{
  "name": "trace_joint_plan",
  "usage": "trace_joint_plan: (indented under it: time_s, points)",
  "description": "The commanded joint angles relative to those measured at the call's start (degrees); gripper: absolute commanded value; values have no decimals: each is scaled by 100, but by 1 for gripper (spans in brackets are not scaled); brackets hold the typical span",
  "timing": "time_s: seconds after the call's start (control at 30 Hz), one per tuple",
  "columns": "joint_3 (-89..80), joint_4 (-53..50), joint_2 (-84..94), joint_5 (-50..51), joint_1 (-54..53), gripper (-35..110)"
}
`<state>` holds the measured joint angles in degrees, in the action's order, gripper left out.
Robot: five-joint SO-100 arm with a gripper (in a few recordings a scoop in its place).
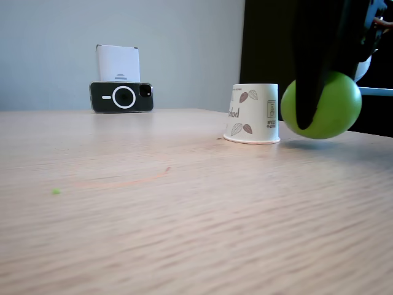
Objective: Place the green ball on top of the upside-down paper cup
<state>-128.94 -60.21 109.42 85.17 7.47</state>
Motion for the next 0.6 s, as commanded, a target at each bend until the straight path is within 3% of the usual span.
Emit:
trace_joint_plan:
  time_s: [0.0,0.3,0.57]
  points:
    - [-255,-167,879,-18,-123,31]
    - [-158,-712,2408,-26,-369,31]
    - [1450,-694,2320,62,-123,31]
